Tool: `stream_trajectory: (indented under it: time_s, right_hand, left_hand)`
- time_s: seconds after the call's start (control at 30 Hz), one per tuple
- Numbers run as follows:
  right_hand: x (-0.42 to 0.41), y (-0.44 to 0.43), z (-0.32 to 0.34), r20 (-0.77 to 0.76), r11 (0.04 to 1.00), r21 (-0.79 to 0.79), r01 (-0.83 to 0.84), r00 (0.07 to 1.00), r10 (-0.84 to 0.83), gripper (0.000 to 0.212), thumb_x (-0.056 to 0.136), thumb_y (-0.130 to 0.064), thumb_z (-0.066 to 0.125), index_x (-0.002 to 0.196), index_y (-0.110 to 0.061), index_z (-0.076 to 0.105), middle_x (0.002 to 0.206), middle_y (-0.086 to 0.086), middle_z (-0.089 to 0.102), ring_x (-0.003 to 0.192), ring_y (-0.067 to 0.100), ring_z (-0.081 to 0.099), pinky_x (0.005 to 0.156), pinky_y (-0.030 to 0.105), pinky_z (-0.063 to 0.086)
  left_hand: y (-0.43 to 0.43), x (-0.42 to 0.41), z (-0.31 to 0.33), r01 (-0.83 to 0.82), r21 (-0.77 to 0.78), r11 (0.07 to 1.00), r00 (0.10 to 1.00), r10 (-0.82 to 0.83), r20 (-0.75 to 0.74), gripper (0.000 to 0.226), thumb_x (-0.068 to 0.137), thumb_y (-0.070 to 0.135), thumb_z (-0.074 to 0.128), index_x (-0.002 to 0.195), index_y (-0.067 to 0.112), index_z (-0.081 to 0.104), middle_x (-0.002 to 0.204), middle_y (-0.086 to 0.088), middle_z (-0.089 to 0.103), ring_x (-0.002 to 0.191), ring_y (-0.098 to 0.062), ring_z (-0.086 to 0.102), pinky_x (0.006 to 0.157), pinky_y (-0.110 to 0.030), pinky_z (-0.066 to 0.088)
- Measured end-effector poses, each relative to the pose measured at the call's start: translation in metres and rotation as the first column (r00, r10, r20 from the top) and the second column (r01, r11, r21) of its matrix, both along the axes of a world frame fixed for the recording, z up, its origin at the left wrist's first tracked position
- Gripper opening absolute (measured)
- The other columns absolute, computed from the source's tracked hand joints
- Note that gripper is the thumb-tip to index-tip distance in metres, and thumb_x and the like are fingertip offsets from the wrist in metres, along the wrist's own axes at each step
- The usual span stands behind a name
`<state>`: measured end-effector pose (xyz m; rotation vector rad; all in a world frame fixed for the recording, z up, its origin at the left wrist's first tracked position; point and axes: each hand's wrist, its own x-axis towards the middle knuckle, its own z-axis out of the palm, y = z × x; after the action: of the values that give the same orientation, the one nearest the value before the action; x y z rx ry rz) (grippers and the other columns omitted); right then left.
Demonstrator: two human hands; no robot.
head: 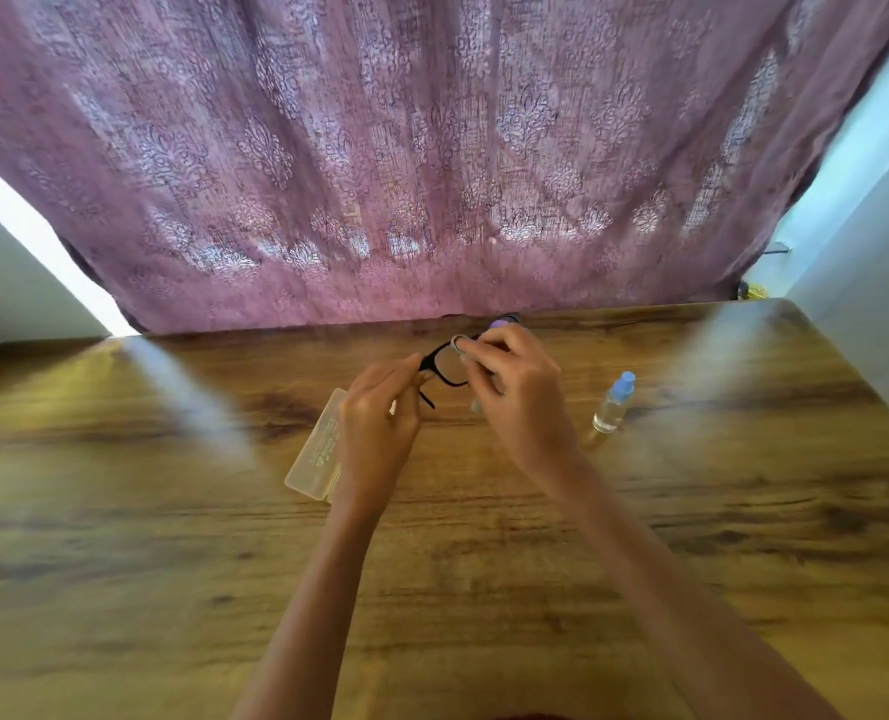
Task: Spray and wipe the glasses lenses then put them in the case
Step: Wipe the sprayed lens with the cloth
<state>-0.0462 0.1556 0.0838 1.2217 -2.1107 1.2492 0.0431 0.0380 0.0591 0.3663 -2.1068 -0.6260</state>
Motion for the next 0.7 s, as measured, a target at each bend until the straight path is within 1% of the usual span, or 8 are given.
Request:
stream_trajectory:
  time_s: [0.1, 0.2, 0.33, 0.4, 0.47, 0.57, 0.6, 0.7]
  right_hand:
    - [-0.004, 0.006, -0.001, 0.028, 1.000, 0.007, 0.030, 0.999, -0.030, 0.017, 0.085, 0.000, 0.067, 0.101, 0.003, 0.072, 0.086, 0.013, 0.063, 0.088, 0.027, 0.064, 0.075, 0.036, 0.055]
    - [0.001, 0.008, -0.003, 0.038, 1.000, 0.017, 0.017, 0.999, -0.018, 0.016, 0.085, 0.002, 0.067, 0.100, 0.004, 0.072, 0.087, 0.014, 0.063, 0.092, 0.028, 0.064, 0.078, 0.036, 0.055]
    - [0.013, 0.005, -0.003, 0.010, 0.999, 0.015, -0.048, 0.999, 0.048, 0.016, 0.082, 0.003, 0.070, 0.097, 0.004, 0.072, 0.086, 0.013, 0.063, 0.078, 0.023, 0.063, 0.073, 0.030, 0.054]
    - [0.015, 0.003, -0.002, -0.003, 0.997, 0.026, -0.069, 0.998, 0.069, 0.016, 0.081, 0.003, 0.070, 0.097, 0.004, 0.072, 0.086, 0.013, 0.063, 0.077, 0.023, 0.062, 0.072, 0.030, 0.053]
    - [0.012, 0.003, -0.001, 0.006, 0.999, 0.017, -0.048, 0.999, 0.048, 0.016, 0.081, 0.004, 0.069, 0.097, 0.004, 0.072, 0.086, 0.014, 0.063, 0.081, 0.025, 0.064, 0.074, 0.031, 0.054]
    - [0.002, 0.006, 0.001, 0.049, 1.000, -0.008, 0.009, 0.999, -0.009, 0.017, 0.083, 0.004, 0.068, 0.100, 0.005, 0.072, 0.088, 0.015, 0.065, 0.098, 0.027, 0.065, 0.083, 0.033, 0.054]
    - [-0.001, 0.007, 0.002, 0.059, 1.000, -0.011, 0.021, 0.998, -0.020, 0.017, 0.083, 0.004, 0.068, 0.100, 0.005, 0.072, 0.089, 0.015, 0.065, 0.101, 0.026, 0.064, 0.085, 0.035, 0.054]
    - [0.001, 0.008, 0.000, 0.040, 1.000, -0.009, 0.020, 0.999, -0.019, 0.017, 0.082, 0.005, 0.069, 0.099, 0.005, 0.072, 0.087, 0.015, 0.065, 0.100, 0.028, 0.064, 0.085, 0.034, 0.054]
  left_hand:
    - [-0.001, 0.000, 0.000, -0.022, 0.026, 0.999, 1.000, 0.022, -0.007, 0.024, 0.078, -0.014, 0.066, 0.098, -0.003, 0.072, 0.084, -0.012, 0.072, 0.076, -0.017, 0.063, 0.078, -0.003, 0.037]
    - [-0.002, 0.000, 0.000, -0.018, 0.034, 0.999, 1.000, 0.019, -0.014, 0.024, 0.078, -0.013, 0.066, 0.099, -0.003, 0.072, 0.086, -0.012, 0.072, 0.077, -0.019, 0.064, 0.076, -0.008, 0.041]
    - [-0.002, 0.000, -0.002, -0.011, 0.028, 1.000, 1.000, 0.012, -0.010, 0.024, 0.079, -0.011, 0.066, 0.100, -0.002, 0.072, 0.087, -0.011, 0.072, 0.078, -0.020, 0.065, 0.074, -0.016, 0.045]
    - [-0.001, -0.001, -0.002, -0.007, 0.045, 0.999, 1.000, 0.008, -0.016, 0.026, 0.079, -0.011, 0.065, 0.101, 0.000, 0.072, 0.089, -0.010, 0.072, 0.080, -0.018, 0.064, 0.074, -0.019, 0.046]
    - [-0.002, 0.000, -0.003, -0.006, 0.059, 0.998, 1.000, 0.008, -0.028, 0.026, 0.079, -0.011, 0.064, 0.101, 0.001, 0.072, 0.089, -0.009, 0.072, 0.082, -0.017, 0.063, 0.075, -0.021, 0.047]
    - [-0.003, 0.000, -0.004, -0.018, 0.065, 0.998, 0.999, 0.020, -0.037, 0.026, 0.079, -0.011, 0.064, 0.100, 0.001, 0.072, 0.089, -0.008, 0.072, 0.082, -0.016, 0.063, 0.075, -0.019, 0.047]
    - [-0.004, 0.000, -0.004, -0.022, 0.066, 0.998, 0.999, 0.024, -0.036, 0.025, 0.079, -0.011, 0.064, 0.100, 0.001, 0.072, 0.088, -0.008, 0.072, 0.081, -0.016, 0.063, 0.074, -0.020, 0.047]
    - [-0.003, -0.002, -0.005, -0.030, 0.057, 0.998, 0.999, 0.032, -0.030, 0.026, 0.078, -0.012, 0.065, 0.099, 0.002, 0.073, 0.086, -0.007, 0.071, 0.079, -0.017, 0.063, 0.073, -0.019, 0.047]
